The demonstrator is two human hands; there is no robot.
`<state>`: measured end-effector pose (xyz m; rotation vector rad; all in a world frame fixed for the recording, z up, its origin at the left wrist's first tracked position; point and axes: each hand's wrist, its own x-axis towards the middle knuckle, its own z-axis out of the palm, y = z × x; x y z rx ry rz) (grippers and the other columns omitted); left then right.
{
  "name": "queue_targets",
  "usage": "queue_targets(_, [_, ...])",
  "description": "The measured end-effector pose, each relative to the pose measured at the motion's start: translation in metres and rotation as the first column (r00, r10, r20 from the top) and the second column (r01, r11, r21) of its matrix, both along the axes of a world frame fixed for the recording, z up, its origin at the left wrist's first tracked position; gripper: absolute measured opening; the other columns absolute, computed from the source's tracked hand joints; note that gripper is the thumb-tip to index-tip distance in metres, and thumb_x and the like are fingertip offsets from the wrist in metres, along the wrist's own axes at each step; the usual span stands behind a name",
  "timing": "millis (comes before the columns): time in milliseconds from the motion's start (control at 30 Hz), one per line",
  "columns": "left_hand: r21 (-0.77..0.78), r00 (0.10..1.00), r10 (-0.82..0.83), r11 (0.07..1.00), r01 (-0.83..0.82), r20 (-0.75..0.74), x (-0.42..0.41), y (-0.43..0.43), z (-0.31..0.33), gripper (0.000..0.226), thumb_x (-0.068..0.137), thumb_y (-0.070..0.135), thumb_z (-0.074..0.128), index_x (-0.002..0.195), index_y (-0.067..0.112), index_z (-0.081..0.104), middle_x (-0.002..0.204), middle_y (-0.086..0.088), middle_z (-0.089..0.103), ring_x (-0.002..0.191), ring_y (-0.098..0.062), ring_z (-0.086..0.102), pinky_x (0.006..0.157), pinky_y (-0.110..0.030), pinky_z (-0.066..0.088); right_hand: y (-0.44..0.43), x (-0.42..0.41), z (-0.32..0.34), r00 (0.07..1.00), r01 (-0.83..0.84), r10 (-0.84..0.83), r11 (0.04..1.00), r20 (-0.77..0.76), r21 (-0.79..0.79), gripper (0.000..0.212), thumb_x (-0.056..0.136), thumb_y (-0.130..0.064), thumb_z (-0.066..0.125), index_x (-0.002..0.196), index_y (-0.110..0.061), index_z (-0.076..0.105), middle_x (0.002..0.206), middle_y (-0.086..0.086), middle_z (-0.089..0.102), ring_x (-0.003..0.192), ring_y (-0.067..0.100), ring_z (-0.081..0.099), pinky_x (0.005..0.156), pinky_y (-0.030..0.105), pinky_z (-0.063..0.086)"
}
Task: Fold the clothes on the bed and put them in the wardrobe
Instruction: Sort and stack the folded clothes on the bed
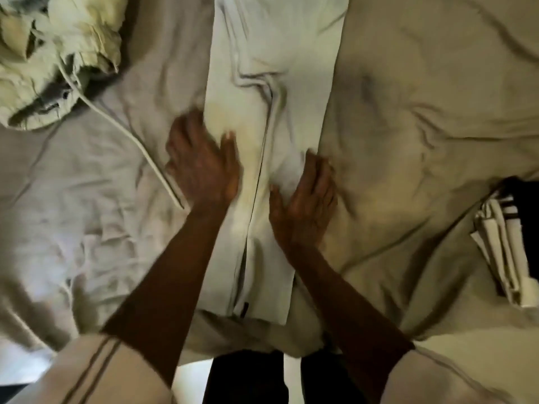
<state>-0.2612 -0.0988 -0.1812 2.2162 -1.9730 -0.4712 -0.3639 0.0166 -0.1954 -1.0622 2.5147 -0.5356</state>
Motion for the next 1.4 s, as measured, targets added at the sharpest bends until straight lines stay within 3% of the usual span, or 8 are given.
queue_targets(467, [0.592, 0.955, 0.259, 0.796, -0.125, -0.147, 0.144, 0.176, 0.037, 0.051, 0.084, 0.053, 0.079, 0.123, 0.023, 0.068, 0.113, -0.001, 0.076, 0.104, -0.027, 0.071, 0.093, -0.039, 0.055, 0.123, 0.104, 0.064, 0.962, -0.075, -0.090, 0.823, 0.259, 0.563, 0.149, 0.063, -0.073, 0.079, 0.161, -0.023, -0.022, 0.144, 0.009, 0.041, 0.129, 0.030, 0.046, 0.108, 0.045, 0.036])
queue_targets(700, [0.695, 0.815, 0.465, 0.710, -0.111, -0.345, 0.155, 0.157, 0.047, 0.032, 0.073, 0.043, 0.087, 0.101, 0.033, 0.075, 0.097, 0.004, 0.079, 0.093, -0.023, 0.076, 0.085, -0.049, 0.062, 0.129, 0.080, 0.075, 0.608, 0.325, -0.460, 0.888, 0.647, 0.325, 0.096, 0.084, -0.021, 0.078, 0.154, -0.042, 0.016, 0.130, -0.002, 0.061, 0.117, 0.026, 0.064, 0.092, 0.031, 0.051])
queue_targets(800, [0.553, 0.780, 0.424, 0.824, -0.120, -0.461, 0.141, 0.131, 0.070, 0.046, 0.067, 0.041, 0.083, 0.110, 0.035, 0.068, 0.102, -0.001, 0.075, 0.089, -0.023, 0.075, 0.072, -0.039, 0.062, 0.117, 0.062, 0.090, 0.678, 0.308, -0.294, 0.946, 0.673, 0.103, 0.090, 0.083, -0.033, 0.078, 0.153, -0.055, 0.025, 0.138, 0.002, 0.065, 0.124, 0.021, 0.064, 0.105, 0.044, 0.053])
queue_targets(933, [0.425, 0.687, 0.383, 0.898, -0.118, -0.618, 0.105, 0.075, 0.090, 0.017, 0.081, 0.025, 0.078, 0.096, 0.032, 0.075, 0.087, -0.001, 0.075, 0.066, -0.017, 0.071, 0.057, -0.028, 0.057, 0.063, 0.020, 0.102, 0.631, 0.319, -0.280, 0.944, 0.723, 0.088, 0.013, 0.087, -0.028, 0.078, 0.097, -0.020, 0.079, 0.083, 0.002, 0.074, 0.071, 0.016, 0.067, 0.071, 0.048, 0.064])
queue_targets(1067, [0.508, 0.635, 0.449, 0.855, -0.101, -0.629, 0.063, 0.014, 0.075, 0.012, 0.092, 0.026, 0.074, 0.087, 0.015, 0.077, 0.076, -0.007, 0.076, 0.059, -0.017, 0.067, 0.057, -0.027, 0.055, -0.001, -0.020, 0.102, 0.450, 0.364, -0.386, 0.903, 0.805, 0.229, 0.044, 0.102, -0.045, 0.060, 0.090, -0.004, 0.072, 0.073, 0.017, 0.070, 0.052, 0.024, 0.062, 0.050, 0.029, 0.049])
queue_targets(1167, [0.560, 0.645, 0.442, 0.828, -0.026, -0.624, 0.052, -0.008, 0.053, 0.019, 0.092, 0.039, 0.070, 0.095, 0.021, 0.074, 0.082, -0.003, 0.075, 0.066, -0.017, 0.064, 0.059, -0.026, 0.047, -0.019, -0.038, 0.084, 0.564, 0.294, -0.378, 0.923, 0.734, 0.250, 0.054, 0.097, -0.068, 0.050, 0.091, -0.018, 0.070, 0.087, 0.012, 0.070, 0.070, 0.026, 0.063, 0.063, 0.033, 0.051])
queue_targets(1267, [0.450, 0.819, 0.346, 0.885, -0.122, -0.458, 0.062, -0.002, 0.029, 0.026, 0.084, 0.043, 0.065, 0.103, 0.028, 0.073, 0.103, 0.003, 0.074, 0.096, -0.023, 0.067, 0.084, -0.033, 0.054, -0.013, -0.043, 0.065, 0.714, 0.154, -0.290, 0.953, 0.637, 0.262, 0.042, 0.088, -0.067, 0.065, 0.084, -0.026, 0.069, 0.103, 0.008, 0.073, 0.094, 0.027, 0.069, 0.083, 0.038, 0.055])
queue_targets(1400, [0.352, 0.943, 0.216, 0.929, -0.119, -0.251, 0.083, 0.040, 0.010, 0.033, 0.082, 0.052, 0.066, 0.105, 0.029, 0.064, 0.117, -0.008, 0.063, 0.110, -0.032, 0.063, 0.096, -0.039, 0.051, 0.004, -0.043, 0.051, 0.590, 0.187, -0.357, 0.933, 0.724, 0.308, 0.034, 0.083, -0.050, 0.080, 0.076, -0.018, 0.070, 0.076, 0.000, 0.074, 0.067, 0.014, 0.070, 0.059, 0.028, 0.055])
